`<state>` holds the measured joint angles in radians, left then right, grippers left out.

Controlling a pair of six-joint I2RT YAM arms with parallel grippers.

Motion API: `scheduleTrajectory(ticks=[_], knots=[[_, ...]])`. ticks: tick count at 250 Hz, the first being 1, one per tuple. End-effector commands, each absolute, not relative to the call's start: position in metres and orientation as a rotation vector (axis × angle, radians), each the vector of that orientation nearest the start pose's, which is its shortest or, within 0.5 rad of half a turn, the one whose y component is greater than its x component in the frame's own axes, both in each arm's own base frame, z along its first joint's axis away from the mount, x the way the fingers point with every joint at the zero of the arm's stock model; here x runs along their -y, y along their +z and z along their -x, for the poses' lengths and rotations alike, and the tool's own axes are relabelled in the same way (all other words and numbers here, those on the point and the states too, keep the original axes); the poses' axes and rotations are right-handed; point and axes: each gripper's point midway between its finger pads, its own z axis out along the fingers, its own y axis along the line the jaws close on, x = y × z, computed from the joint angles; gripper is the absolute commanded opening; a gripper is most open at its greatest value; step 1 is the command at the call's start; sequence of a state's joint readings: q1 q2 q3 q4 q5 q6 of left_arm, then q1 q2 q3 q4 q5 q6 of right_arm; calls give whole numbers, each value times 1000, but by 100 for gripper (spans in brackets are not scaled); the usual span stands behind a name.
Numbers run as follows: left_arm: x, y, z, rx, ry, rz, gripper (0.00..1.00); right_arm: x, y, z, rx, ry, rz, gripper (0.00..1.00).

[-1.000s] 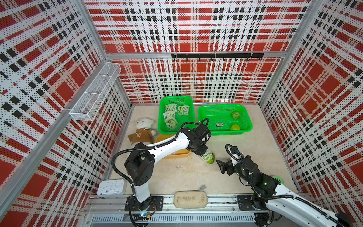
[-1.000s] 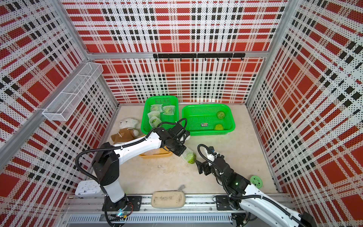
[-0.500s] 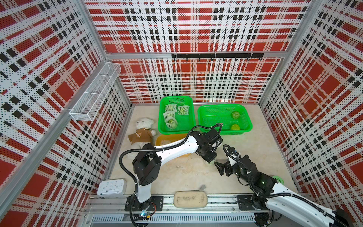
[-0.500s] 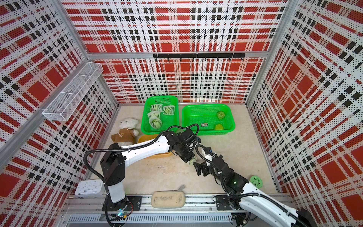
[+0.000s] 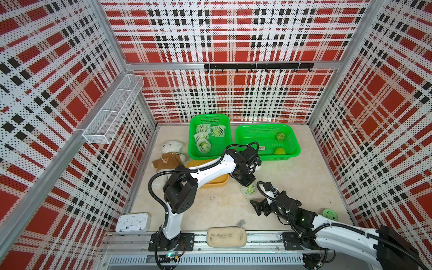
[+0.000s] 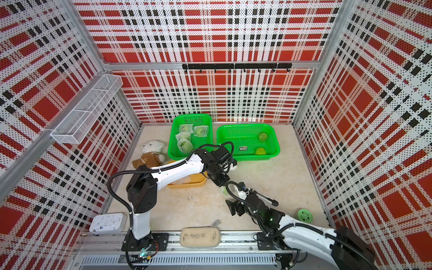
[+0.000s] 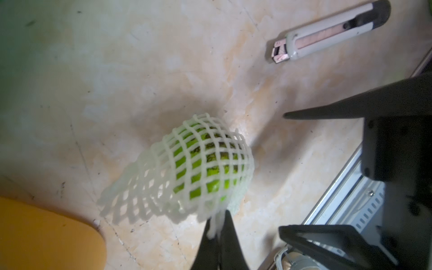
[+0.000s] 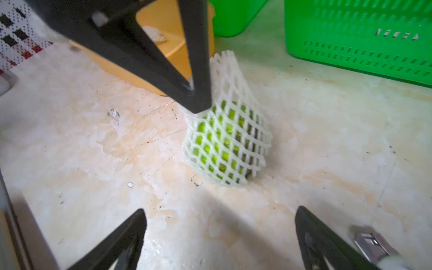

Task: Sleeve custard apples in foam nets
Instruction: Put on the foam net on the custard apple, then pick up the custard apple from the center of the board.

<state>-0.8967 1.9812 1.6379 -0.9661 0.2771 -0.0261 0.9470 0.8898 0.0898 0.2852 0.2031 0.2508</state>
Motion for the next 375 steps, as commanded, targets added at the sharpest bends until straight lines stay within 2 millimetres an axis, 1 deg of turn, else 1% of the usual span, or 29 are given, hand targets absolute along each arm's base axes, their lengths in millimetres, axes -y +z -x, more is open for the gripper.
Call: scheduleTrajectory(ticks=[1, 43, 70, 109, 126, 131, 147, 166, 186, 215, 239, 263, 283, 305, 327, 339, 352, 375], knots=[[378, 94, -226, -2690, -597, -1404, 0, -223, 105, -208, -1813, 537, 578, 100], [374, 86, -229, -2712, -599, -1387, 0, -230, 100, -220, -1778, 458, 614, 100], [372, 84, -233, -2719, -623, -1364, 0, -229, 94, -230, -1765, 404, 586, 100], [373, 83, -235, -2725, -677, -1339, 0, -238, 89, -239, -1706, 385, 581, 100], [373, 81, -235, -2728, -687, -1342, 0, -238, 88, -244, -1661, 371, 559, 100], [374, 81, -235, -2729, -690, -1341, 0, -236, 82, -246, -1678, 354, 552, 100], [374, 81, -235, -2731, -696, -1340, 0, -244, 75, -250, -1681, 334, 585, 100], [373, 79, -235, -2738, -700, -1332, 0, -249, 75, -254, -1675, 324, 582, 100], [372, 77, -236, -2748, -705, -1320, 0, -246, 75, -258, -1678, 297, 569, 100], [371, 74, -236, -2759, -715, -1316, 0, -249, 68, -260, -1690, 291, 583, 100], [372, 73, -236, -2764, -719, -1313, 0, -250, 65, -261, -1696, 293, 589, 92], [372, 70, -236, -2773, -717, -1310, 0, -244, 64, -261, -1705, 289, 576, 83], [373, 70, -236, -2777, -727, -1307, 0, -238, 60, -263, -1726, 287, 562, 74], [376, 75, -237, -2764, -745, -1301, 0, -234, 54, -262, -1747, 289, 562, 69], [379, 87, -237, -2733, -767, -1298, 9, -234, 51, -261, -1756, 303, 573, 64], [382, 94, -238, -2716, -788, -1290, 16, -233, 49, -260, -1768, 312, 575, 62], [383, 101, -238, -2701, -802, -1285, 25, -233, 47, -259, -1781, 321, 583, 60], [386, 114, -240, -2666, -834, -1272, 45, -234, 46, -255, -1789, 343, 603, 58]])
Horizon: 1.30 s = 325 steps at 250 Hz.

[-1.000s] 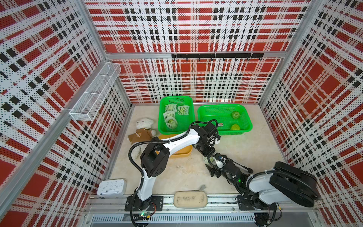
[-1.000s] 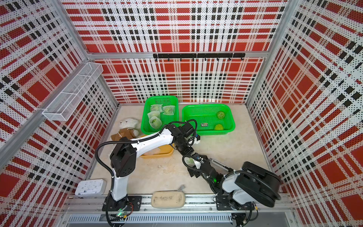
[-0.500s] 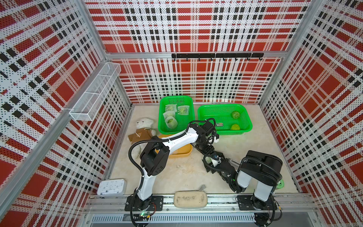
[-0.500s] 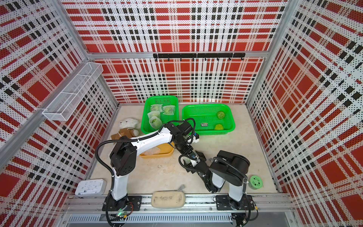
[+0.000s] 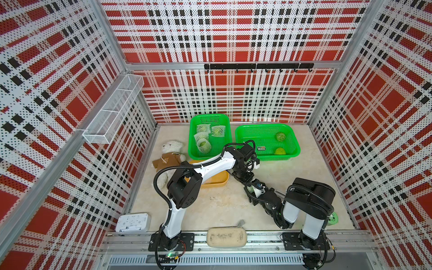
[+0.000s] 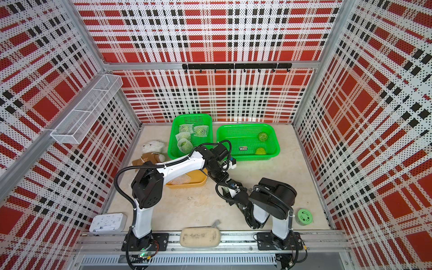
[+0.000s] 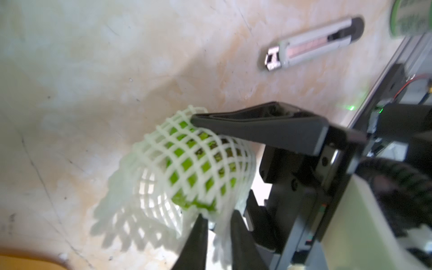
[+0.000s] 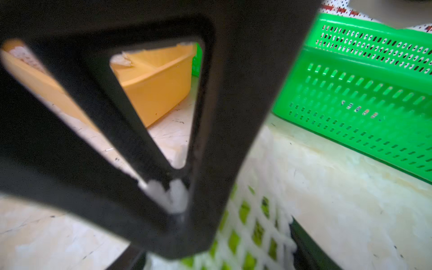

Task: Sleeve custard apples in foam nets
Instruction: Pick up the custard apple from the center of the board.

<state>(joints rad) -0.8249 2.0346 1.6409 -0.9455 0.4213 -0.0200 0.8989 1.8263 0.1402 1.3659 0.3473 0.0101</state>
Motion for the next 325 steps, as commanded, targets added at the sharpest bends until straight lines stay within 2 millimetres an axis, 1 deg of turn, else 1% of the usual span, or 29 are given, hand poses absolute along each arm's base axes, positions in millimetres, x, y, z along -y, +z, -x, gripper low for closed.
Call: scheduleTrajectory(ticks=[1, 11, 14, 16, 19, 20, 21, 23, 44, 62, 64, 65, 71, 79, 86, 101, 116, 117, 118, 140, 153, 172, 188, 213, 242, 261, 284, 298, 325], knots=[[386, 115, -240, -2665, -835, -1269, 46, -234, 46, -255, -1789, 344, 604, 58], [387, 122, -242, -2646, -849, -1255, 54, -234, 48, -253, -1788, 357, 607, 57], [387, 124, -243, -2639, -855, -1252, 59, -235, 49, -253, -1786, 360, 610, 56], [387, 126, -244, -2636, -860, -1247, 69, -235, 49, -253, -1785, 361, 610, 56], [388, 129, -245, -2626, -867, -1242, 92, -235, 50, -252, -1784, 367, 612, 56], [388, 130, -245, -2623, -868, -1242, 96, -235, 50, -252, -1785, 367, 614, 56], [388, 130, -245, -2620, -869, -1241, 98, -235, 50, -252, -1784, 368, 615, 56], [388, 132, -246, -2615, -874, -1236, 100, -236, 50, -251, -1784, 372, 617, 56], [389, 157, -252, -2533, -939, -1201, 99, -238, 55, -247, -1786, 406, 636, 55], [386, 182, -258, -2454, -1012, -1153, 99, -241, 60, -244, -1794, 432, 658, 54], [385, 184, -259, -2446, -1024, -1144, 99, -242, 60, -244, -1798, 434, 660, 54], [384, 185, -259, -2442, -1028, -1139, 99, -241, 57, -243, -1810, 431, 668, 53], [383, 194, -261, -2414, -1060, -1119, 99, -242, 58, -243, -1816, 434, 672, 53], [378, 206, -264, -2374, -1094, -1095, 99, -241, 62, -243, -1825, 433, 667, 53], [374, 214, -268, -2345, -1113, -1065, 99, -245, 65, -239, -1830, 469, 688, 53], [362, 231, -273, -2275, -1161, -1010, 99, -244, 73, -237, -1850, 507, 686, 52], [347, 245, -278, -2212, -1206, -961, 100, -244, 82, -234, -1882, 559, 682, 51], [347, 245, -277, -2208, -1209, -962, 99, -244, 83, -233, -1885, 564, 683, 51], [346, 246, -277, -2204, -1212, -960, 99, -245, 88, -235, -1874, 575, 676, 51], [331, 263, -270, -2093, -1218, -977, 99, -248, 109, -222, -1921, 682, 715, 51], [326, 271, -257, -2020, -1216, -1030, 99, -248, 124, -213, -1946, 753, 735, 50], [323, 283, -237, -1895, -1227, -1110, 99, -243, 144, -199, -1994, 843, 748, 50], [322, 291, -223, -1807, -1221, -1164, 99, -239, 159, -186, -2036, 940, 755, 51], [325, 299, -205, -1700, -1213, -1231, 99, -240, 184, -160, -2077, 1110, 815, 51], [333, 300, -188, -1626, -1168, -1317, 99, -244, 213, -135, -2098, 1265, 881, 51], [339, 300, -177, -1579, -1152, -1370, 99, -247, 229, -123, -2106, 1350, 912, 50], [347, 300, -163, -1535, -1178, -1436, 99, -251, 245, -115, -2101, 1431, 940, 49], [351, 299, -153, -1523, -1201, -1479, 99, -252, 251, -116, -2113, 1438, 935, 49], [349, 300, -135, -1497, -1242, -1532, 99, -253, 261, -119, -2125, 1439, 934, 49]])
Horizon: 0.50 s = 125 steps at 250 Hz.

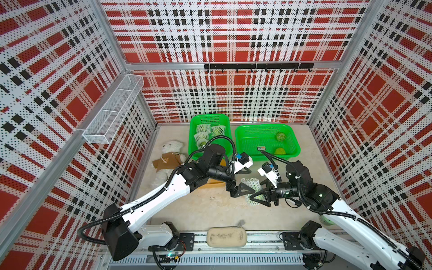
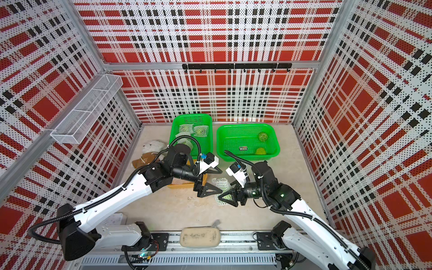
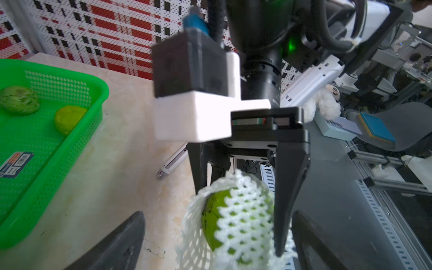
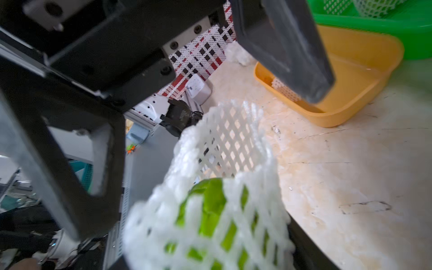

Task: Sleeve custard apples in foam nets
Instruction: Pick up the custard apple from the center of the board.

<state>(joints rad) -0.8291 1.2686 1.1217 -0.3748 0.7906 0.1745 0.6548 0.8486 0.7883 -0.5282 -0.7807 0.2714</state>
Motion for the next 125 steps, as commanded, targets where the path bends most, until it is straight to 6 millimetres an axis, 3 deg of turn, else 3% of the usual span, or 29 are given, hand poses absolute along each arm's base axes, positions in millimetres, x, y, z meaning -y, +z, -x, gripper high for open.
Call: scheduleTrajectory(ticks=[1, 66, 125], knots=[[349, 299, -135, -1498, -1244, -1533, 99, -253, 261, -119, -2126, 1439, 933, 49], [342, 299, -114, -1501, -1239, -1561, 92, -248, 273, -145, -2165, 1457, 806, 48], [353, 285, -115, -1545, -1105, -1573, 96, -254, 283, -156, -2183, 1517, 748, 45]])
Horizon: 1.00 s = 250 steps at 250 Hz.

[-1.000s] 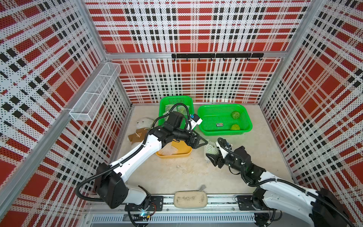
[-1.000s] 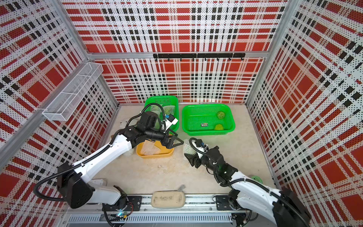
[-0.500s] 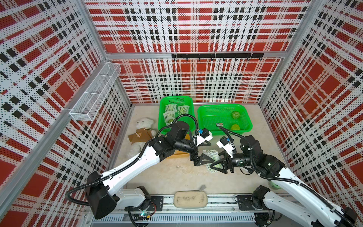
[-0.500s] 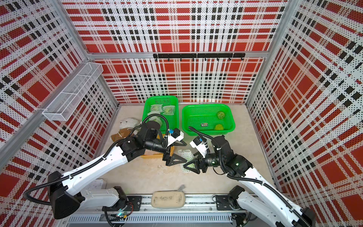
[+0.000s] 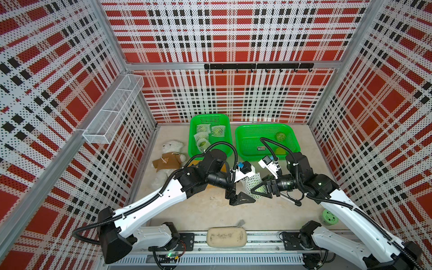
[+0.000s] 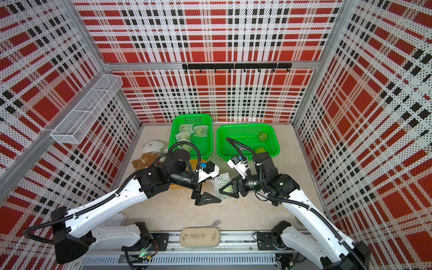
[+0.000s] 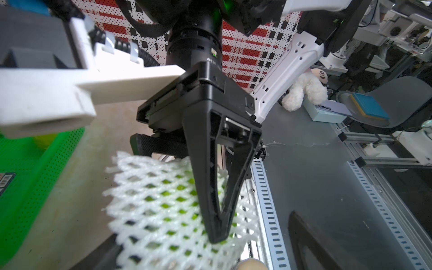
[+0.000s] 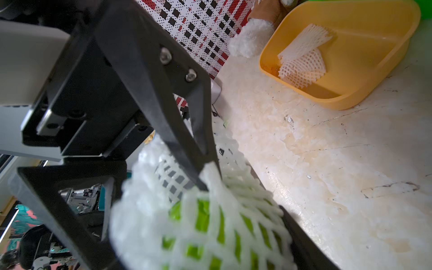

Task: Sleeve custard apples in foam nets
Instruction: Pick up the custard apple from the center of the board.

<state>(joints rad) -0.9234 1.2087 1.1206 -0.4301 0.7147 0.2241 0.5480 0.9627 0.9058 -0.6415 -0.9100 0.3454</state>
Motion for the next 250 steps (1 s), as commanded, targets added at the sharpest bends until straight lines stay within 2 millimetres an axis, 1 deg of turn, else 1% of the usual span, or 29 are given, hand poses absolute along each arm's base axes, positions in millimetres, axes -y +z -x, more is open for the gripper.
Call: scheduleTrajectory(ticks=[1, 50, 81, 105, 128, 162, 182, 196, 213, 247, 250], knots=[[353, 284, -115, -1547, -1101, -1574, 96, -254, 284, -157, -2184, 1517, 747, 45], [362, 266, -122, -1599, -981, -1595, 94, -255, 291, -165, -2202, 1493, 717, 43], [366, 260, -125, -1613, -912, -1604, 89, -255, 292, -171, -2224, 1472, 688, 41], [367, 255, -130, -1625, -836, -1593, 80, -256, 295, -174, -2226, 1474, 678, 40], [369, 253, -132, -1621, -818, -1583, 72, -255, 295, -176, -2232, 1466, 670, 40], [368, 254, -135, -1614, -787, -1564, 63, -254, 296, -177, -2231, 1463, 659, 41], [365, 256, -144, -1614, -735, -1521, 52, -252, 292, -177, -2246, 1452, 651, 45], [361, 259, -154, -1611, -681, -1463, 45, -250, 290, -175, -2248, 1449, 647, 47], [357, 264, -162, -1601, -655, -1406, 43, -248, 287, -174, -2247, 1446, 637, 51], [349, 276, -170, -1565, -668, -1326, 41, -245, 281, -171, -2215, 1446, 620, 57], [349, 277, -170, -1563, -670, -1321, 41, -245, 281, -171, -2223, 1458, 597, 57]])
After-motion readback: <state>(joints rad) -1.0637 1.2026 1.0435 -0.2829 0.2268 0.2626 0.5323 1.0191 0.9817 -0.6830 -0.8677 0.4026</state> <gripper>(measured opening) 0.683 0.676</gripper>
